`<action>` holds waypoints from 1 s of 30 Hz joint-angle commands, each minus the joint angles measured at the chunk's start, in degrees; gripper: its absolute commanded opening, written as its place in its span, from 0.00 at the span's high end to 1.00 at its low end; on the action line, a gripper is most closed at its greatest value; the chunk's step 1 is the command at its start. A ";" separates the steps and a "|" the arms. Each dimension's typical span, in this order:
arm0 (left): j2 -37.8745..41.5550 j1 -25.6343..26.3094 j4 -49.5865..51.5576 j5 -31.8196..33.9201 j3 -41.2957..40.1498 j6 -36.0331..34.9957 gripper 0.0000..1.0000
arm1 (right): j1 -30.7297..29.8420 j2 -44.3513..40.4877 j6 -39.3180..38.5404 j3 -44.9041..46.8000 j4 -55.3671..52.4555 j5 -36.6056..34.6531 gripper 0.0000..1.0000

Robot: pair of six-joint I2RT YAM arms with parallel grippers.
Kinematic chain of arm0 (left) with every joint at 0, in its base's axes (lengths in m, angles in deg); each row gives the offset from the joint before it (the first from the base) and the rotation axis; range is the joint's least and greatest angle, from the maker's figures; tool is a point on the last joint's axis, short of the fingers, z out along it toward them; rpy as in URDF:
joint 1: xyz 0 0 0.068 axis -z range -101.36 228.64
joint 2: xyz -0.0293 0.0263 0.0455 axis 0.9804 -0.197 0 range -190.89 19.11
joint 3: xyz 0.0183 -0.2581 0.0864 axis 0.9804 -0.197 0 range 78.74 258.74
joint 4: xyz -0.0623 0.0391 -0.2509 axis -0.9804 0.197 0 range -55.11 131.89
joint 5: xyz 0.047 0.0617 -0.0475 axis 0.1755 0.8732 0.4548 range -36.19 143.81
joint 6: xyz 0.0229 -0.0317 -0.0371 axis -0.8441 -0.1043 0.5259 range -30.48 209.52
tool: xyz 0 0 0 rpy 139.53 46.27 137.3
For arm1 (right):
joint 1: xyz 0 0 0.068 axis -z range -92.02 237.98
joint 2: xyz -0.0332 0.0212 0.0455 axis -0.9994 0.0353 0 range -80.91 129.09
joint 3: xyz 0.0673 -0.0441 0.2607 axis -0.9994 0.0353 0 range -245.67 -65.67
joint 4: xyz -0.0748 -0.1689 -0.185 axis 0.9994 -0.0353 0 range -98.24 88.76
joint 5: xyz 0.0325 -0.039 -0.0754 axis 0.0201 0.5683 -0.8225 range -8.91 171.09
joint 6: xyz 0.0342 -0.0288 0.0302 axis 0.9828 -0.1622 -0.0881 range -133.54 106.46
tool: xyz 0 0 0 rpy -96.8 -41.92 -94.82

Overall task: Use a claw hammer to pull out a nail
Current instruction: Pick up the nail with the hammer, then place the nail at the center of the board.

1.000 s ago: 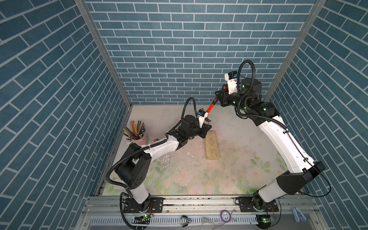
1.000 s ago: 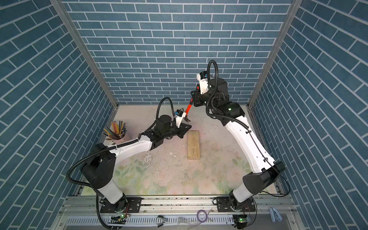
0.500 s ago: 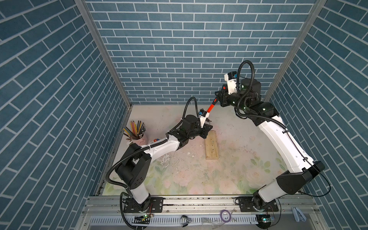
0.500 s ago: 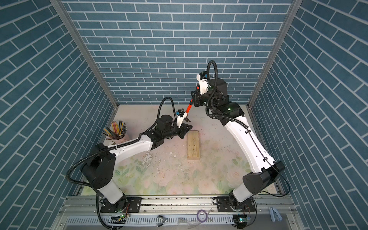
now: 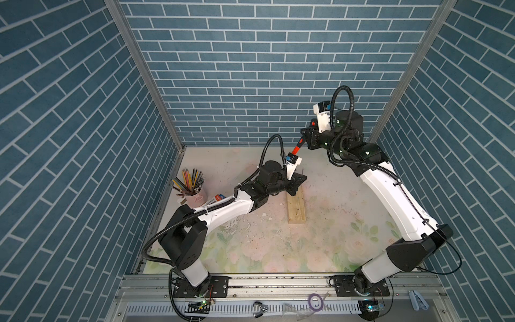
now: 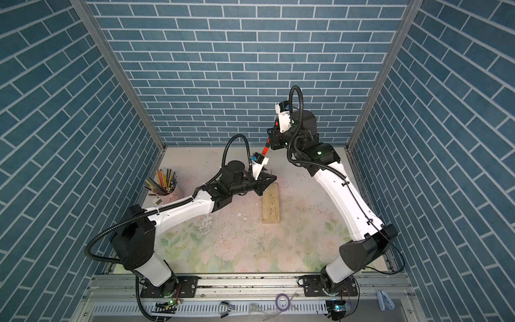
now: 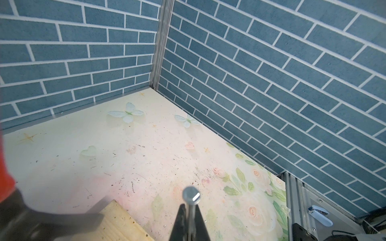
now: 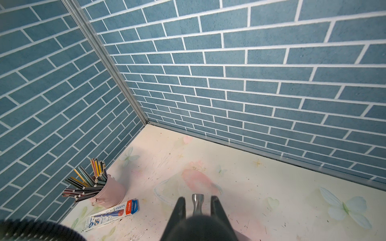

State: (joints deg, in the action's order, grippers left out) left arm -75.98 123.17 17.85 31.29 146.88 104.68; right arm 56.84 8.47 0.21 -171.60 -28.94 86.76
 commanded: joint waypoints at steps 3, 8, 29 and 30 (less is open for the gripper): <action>2.74 -1.02 6.18 1.87 0.74 2.22 1.00 | 0.55 -1.71 1.72 2.01 8.15 -1.51 1.00; 6.57 -1.46 13.27 5.70 -3.71 4.03 1.00 | 1.14 -4.33 0.96 7.46 12.70 -1.71 1.00; 13.64 -4.98 34.82 15.40 -27.28 16.56 1.00 | 3.19 -5.86 -0.66 12.28 18.44 -0.32 1.00; 12.76 -5.07 35.41 15.94 -27.57 16.70 1.00 | 3.19 -5.89 -0.62 12.32 18.62 -0.15 1.00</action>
State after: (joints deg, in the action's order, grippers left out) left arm -61.80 118.38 51.38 44.86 119.93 119.76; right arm 59.73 5.33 -0.07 -158.48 -17.75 85.69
